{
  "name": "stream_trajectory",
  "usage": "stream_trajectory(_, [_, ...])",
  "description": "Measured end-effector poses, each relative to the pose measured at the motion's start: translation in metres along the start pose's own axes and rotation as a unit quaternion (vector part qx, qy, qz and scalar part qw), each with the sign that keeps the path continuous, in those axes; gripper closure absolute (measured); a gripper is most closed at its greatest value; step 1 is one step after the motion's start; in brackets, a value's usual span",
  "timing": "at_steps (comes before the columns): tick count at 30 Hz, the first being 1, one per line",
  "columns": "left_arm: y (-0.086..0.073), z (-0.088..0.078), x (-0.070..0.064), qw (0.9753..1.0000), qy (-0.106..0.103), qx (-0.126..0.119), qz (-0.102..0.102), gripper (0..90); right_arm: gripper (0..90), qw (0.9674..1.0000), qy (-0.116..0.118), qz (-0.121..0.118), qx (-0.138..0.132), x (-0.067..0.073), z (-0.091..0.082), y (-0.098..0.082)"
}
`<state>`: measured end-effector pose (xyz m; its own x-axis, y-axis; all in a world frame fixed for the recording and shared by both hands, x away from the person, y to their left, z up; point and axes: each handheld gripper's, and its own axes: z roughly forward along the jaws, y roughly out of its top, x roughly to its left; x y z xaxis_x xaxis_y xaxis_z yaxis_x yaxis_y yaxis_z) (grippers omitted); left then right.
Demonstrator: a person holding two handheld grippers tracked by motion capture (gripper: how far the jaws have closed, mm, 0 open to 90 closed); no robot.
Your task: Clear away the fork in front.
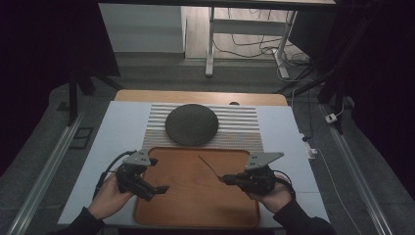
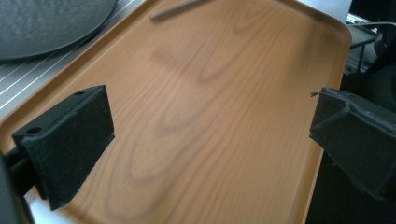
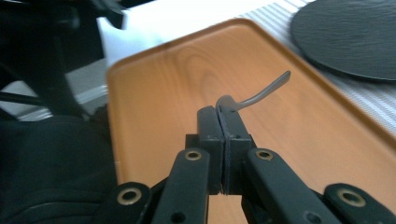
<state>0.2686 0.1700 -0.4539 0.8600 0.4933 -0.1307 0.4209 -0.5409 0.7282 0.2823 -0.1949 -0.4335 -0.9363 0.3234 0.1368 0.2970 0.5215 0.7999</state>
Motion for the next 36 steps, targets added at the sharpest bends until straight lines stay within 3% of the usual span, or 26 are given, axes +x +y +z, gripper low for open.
stream_trajectory(8, [0.017, 0.020, -0.004, 0.9982, -0.030, 0.014, 0.050, 0.0, 88.9, 0.9980, 0.062, -0.003, -0.010, 0.014, 0.004, 0.000])
stream_trajectory(15, [0.026, 0.042, -0.011, 0.9919, -0.057, 0.047, 0.104, 2.4, 88.9, 0.9938, 0.108, -0.025, -0.011, 0.027, 0.008, 0.003])
stream_trajectory(19, [0.027, 0.048, -0.017, 0.9853, -0.070, 0.064, 0.142, 17.9, 88.9, 0.9892, 0.140, -0.042, -0.007, 0.036, 0.012, 0.005])
stream_trajectory(20, [0.028, 0.049, -0.019, 0.9841, -0.074, 0.068, 0.147, 17.9, 88.9, 0.9892, 0.140, -0.042, -0.007, 0.036, 0.012, 0.005])
stream_trajectory(21, [0.027, 0.049, -0.020, 0.9826, -0.080, 0.072, 0.151, 27.4, 88.8, 0.9878, 0.148, -0.049, -0.002, 0.038, 0.013, 0.006])
stream_trajectory(23, [0.026, 0.050, -0.021, 0.9798, -0.086, 0.080, 0.162, 31.2, 88.9, 0.9870, 0.153, -0.050, -0.003, 0.039, 0.014, 0.006])
stream_trajectory(24, [0.025, 0.050, -0.021, 0.9788, -0.090, 0.083, 0.164, 40.9, 88.9, 0.9853, 0.163, -0.052, -0.002, 0.041, 0.014, 0.006])
stream_trajectory(27, [0.023, 0.050, -0.022, 0.9747, -0.103, 0.090, 0.176, 52.2, 88.9, 0.9835, 0.171, -0.057, -0.002, 0.042, 0.014, 0.007])
stream_trajectory(30, [0.023, 0.049, -0.023, 0.9696, -0.119, 0.094, 0.192, 59.6, 88.9, 0.9822, 0.179, -0.057, -0.002, 0.041, 0.014, 0.006])
stream_trajectory(31, [0.022, 0.048, -0.024, 0.9668, -0.128, 0.095, 0.200, 61.4, 88.9, 0.9815, 0.183, -0.057, -0.003, 0.041, 0.014, 0.006])
stream_trajectory(32, [0.022, 0.048, -0.024, 0.9668, -0.128, 0.095, 0.200, 63.9, 88.9, 0.9815, 0.183, -0.057, -0.003, 0.041, 0.014, 0.006])
stream_trajectory(36, [0.021, 0.048, -0.027, 0.9597, -0.142, 0.100, 0.221, 72.8, 88.9, 0.9795, 0.195, -0.052, -0.002, 0.040, 0.014, 0.006])
